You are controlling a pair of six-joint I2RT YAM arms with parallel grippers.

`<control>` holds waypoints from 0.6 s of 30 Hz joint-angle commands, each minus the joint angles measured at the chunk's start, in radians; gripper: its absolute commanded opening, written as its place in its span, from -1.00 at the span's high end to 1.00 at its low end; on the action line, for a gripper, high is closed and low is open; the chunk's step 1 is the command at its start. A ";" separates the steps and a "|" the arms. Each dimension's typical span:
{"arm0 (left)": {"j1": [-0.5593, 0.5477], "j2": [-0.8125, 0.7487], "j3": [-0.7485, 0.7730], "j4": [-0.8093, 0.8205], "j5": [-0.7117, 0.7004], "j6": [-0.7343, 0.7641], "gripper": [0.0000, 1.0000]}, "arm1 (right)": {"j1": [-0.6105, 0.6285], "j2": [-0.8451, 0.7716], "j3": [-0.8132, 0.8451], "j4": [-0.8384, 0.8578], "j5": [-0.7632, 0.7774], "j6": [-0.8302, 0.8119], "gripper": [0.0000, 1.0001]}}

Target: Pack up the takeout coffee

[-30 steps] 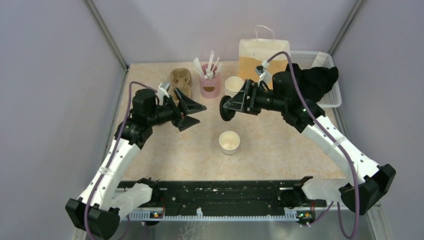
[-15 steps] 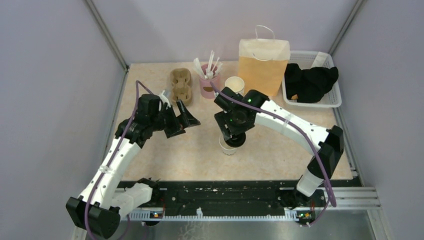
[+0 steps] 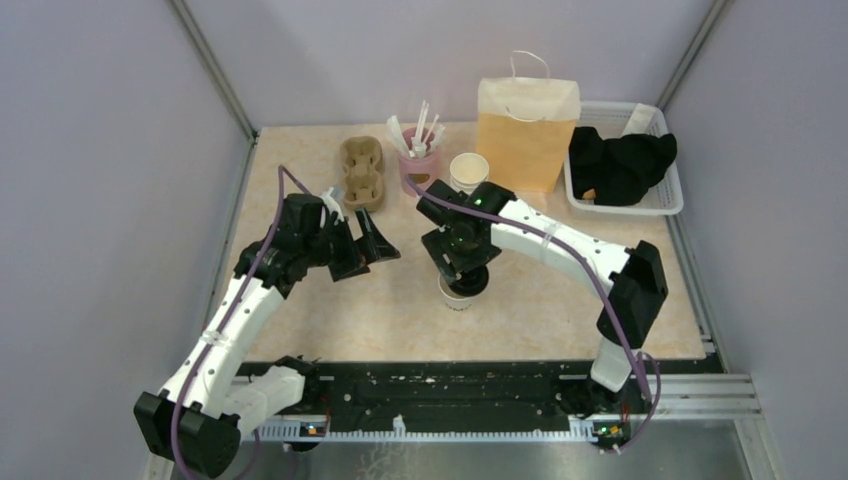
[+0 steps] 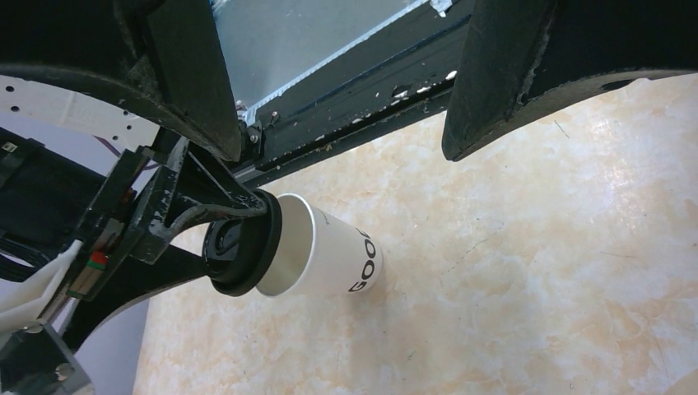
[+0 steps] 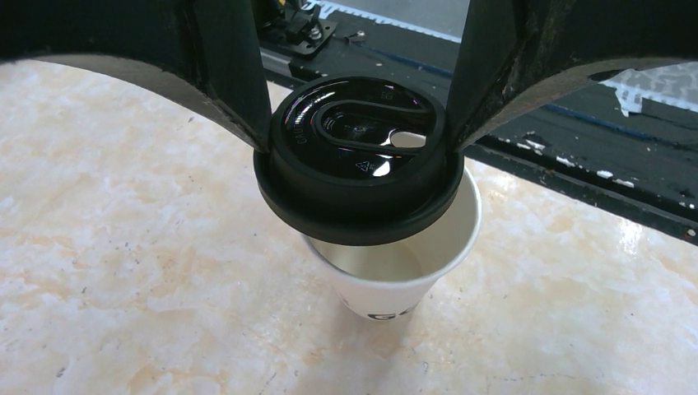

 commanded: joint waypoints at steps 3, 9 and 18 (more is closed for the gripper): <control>0.002 -0.011 0.000 0.020 0.020 0.021 -0.96 | 0.012 0.024 0.049 0.045 -0.022 -0.020 -0.46; 0.001 -0.004 0.003 0.021 0.029 0.031 -0.97 | 0.019 0.050 0.065 0.051 -0.038 -0.020 -0.47; 0.002 0.003 0.010 0.020 0.032 0.045 -0.97 | 0.019 0.066 0.060 0.050 -0.037 -0.016 -0.49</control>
